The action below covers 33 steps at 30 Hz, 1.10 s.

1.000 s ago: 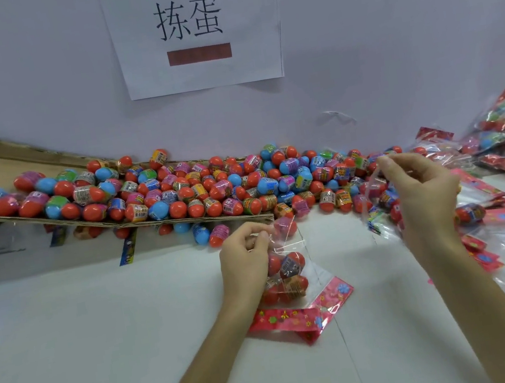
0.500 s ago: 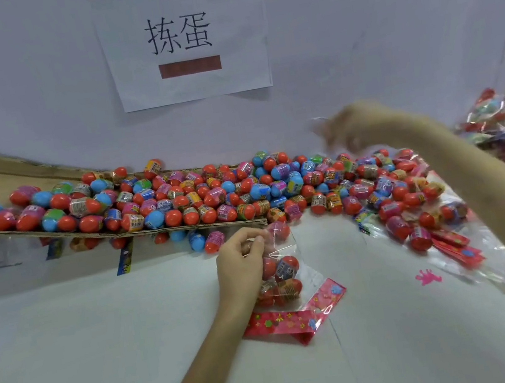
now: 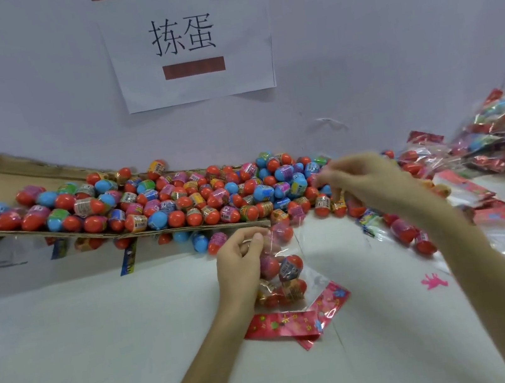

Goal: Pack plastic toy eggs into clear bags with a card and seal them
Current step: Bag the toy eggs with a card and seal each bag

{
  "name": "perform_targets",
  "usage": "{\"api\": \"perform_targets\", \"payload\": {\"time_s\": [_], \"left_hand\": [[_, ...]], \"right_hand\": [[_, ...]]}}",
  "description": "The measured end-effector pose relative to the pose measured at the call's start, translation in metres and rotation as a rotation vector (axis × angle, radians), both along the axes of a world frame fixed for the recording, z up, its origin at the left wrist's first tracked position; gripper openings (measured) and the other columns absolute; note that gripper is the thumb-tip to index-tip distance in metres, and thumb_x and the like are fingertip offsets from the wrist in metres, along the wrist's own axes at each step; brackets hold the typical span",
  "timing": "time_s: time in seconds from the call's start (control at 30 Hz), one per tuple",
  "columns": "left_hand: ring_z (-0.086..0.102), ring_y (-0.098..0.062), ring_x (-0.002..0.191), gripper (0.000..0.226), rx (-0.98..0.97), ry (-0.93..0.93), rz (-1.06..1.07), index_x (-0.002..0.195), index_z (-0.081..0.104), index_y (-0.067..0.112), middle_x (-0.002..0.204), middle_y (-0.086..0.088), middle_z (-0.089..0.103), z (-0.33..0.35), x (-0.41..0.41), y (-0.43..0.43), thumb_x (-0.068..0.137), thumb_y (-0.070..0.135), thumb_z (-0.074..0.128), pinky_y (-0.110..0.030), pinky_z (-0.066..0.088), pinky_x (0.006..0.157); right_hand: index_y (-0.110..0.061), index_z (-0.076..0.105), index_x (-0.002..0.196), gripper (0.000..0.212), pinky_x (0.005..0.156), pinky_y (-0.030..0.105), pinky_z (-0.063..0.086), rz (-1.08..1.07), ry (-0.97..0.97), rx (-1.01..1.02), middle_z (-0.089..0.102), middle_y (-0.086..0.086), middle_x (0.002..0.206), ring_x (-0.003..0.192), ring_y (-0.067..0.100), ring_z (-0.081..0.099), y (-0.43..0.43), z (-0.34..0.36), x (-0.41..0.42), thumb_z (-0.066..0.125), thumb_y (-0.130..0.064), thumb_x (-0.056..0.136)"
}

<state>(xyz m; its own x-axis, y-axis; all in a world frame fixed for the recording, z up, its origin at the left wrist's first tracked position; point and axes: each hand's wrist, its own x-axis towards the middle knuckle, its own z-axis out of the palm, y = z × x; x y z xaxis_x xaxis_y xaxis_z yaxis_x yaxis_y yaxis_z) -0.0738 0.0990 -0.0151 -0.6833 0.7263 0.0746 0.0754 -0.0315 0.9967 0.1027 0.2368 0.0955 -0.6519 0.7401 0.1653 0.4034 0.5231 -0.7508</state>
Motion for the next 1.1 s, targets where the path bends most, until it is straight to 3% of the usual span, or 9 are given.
{"api": "perform_targets", "payload": {"time_s": [0.07, 0.2, 0.37, 0.53, 0.63, 0.73, 0.87, 0.93, 1.1], "left_hand": [[0.073, -0.001, 0.087, 0.017, 0.033, -0.051, 0.017, 0.101, 0.075, 0.026, 0.087, 0.016, 0.077, 0.001, -0.001, -0.001, 0.104, 0.020, 0.060, -0.021, 0.060, 0.073], [0.074, -0.001, 0.091, 0.016, 0.093, -0.097, 0.004, 0.105, 0.073, 0.027, 0.090, 0.009, 0.080, 0.006, -0.002, -0.001, 0.105, 0.028, 0.057, -0.013, 0.055, 0.071], [0.076, -0.011, 0.092, 0.018, 0.102, -0.195, 0.005, 0.104, 0.073, 0.023, 0.095, 0.004, 0.081, 0.009, 0.000, -0.001, 0.105, 0.031, 0.057, -0.029, 0.061, 0.074], [0.076, -0.013, 0.096, 0.027, 0.117, -0.314, -0.006, 0.111, 0.073, 0.023, 0.102, 0.004, 0.080, 0.012, 0.001, -0.002, 0.105, 0.040, 0.053, -0.027, 0.062, 0.069], [0.077, -0.017, 0.099, 0.030, 0.146, -0.432, -0.099, 0.116, 0.071, 0.024, 0.110, 0.004, 0.079, 0.013, 0.002, -0.002, 0.102, 0.045, 0.056, -0.042, 0.064, 0.079], [0.076, -0.022, 0.103, 0.027, 0.149, -0.471, -0.146, 0.120, 0.069, 0.020, 0.114, 0.001, 0.078, 0.014, 0.002, -0.002, 0.099, 0.037, 0.063, -0.047, 0.063, 0.083], [0.077, -0.023, 0.099, 0.015, 0.179, -0.411, -0.094, 0.112, 0.073, 0.016, 0.108, -0.002, 0.079, 0.010, 0.000, -0.002, 0.100, 0.019, 0.064, -0.036, 0.064, 0.069], [0.077, -0.022, 0.098, 0.014, 0.172, -0.392, -0.074, 0.110, 0.074, 0.019, 0.107, -0.002, 0.079, 0.008, 0.001, -0.002, 0.101, 0.018, 0.063, -0.038, 0.065, 0.069], [0.077, -0.025, 0.097, 0.015, 0.208, -0.430, -0.030, 0.103, 0.078, 0.023, 0.108, -0.004, 0.079, 0.009, 0.003, -0.001, 0.100, 0.016, 0.064, -0.037, 0.064, 0.069]], "right_hand": [[-0.022, 0.072, 0.093, 0.027, 0.052, 0.020, 0.048, -0.047, -0.016, -0.014, 0.071, -0.003, 0.075, 0.059, 0.008, 0.062, -0.014, -0.038, -0.013, 0.055, -0.042, 0.101], [-0.032, 0.075, 0.091, 0.025, 0.059, 0.026, 0.059, -0.003, 0.148, -0.266, 0.075, -0.004, 0.082, 0.072, 0.014, 0.073, -0.034, -0.074, -0.028, 0.066, -0.055, 0.087], [-0.026, 0.080, 0.083, 0.008, 0.063, 0.031, 0.061, -0.066, 0.323, -0.365, 0.076, 0.002, 0.082, 0.077, 0.019, 0.074, -0.039, -0.086, -0.028, 0.076, -0.026, 0.091], [-0.017, 0.079, 0.086, 0.009, 0.063, 0.031, 0.061, -0.121, 0.420, -0.473, 0.077, 0.007, 0.088, 0.083, 0.023, 0.075, -0.042, -0.086, -0.031, 0.073, -0.019, 0.093], [-0.017, 0.078, 0.087, 0.011, 0.062, 0.032, 0.060, -0.140, 0.457, -0.470, 0.076, 0.008, 0.089, 0.083, 0.025, 0.074, -0.041, -0.087, -0.032, 0.071, -0.017, 0.095], [-0.016, 0.077, 0.090, 0.008, 0.063, 0.032, 0.060, -0.176, 0.496, -0.479, 0.077, 0.006, 0.089, 0.084, 0.025, 0.074, -0.038, -0.086, -0.031, 0.071, -0.017, 0.095], [-0.016, 0.078, 0.095, 0.007, 0.061, 0.030, 0.059, -0.184, 0.506, -0.488, 0.077, 0.002, 0.092, 0.085, 0.023, 0.074, -0.036, -0.088, -0.032, 0.070, -0.016, 0.095], [-0.019, 0.078, 0.099, 0.014, 0.062, 0.029, 0.058, -0.167, 0.502, -0.480, 0.077, -0.002, 0.098, 0.087, 0.022, 0.073, -0.038, -0.090, -0.033, 0.068, -0.010, 0.096], [-0.012, 0.079, 0.099, 0.021, 0.080, 0.043, 0.061, -0.174, 0.570, -0.505, 0.077, 0.001, 0.108, 0.100, 0.024, 0.072, -0.040, -0.088, -0.037, 0.062, 0.000, 0.097]]}}
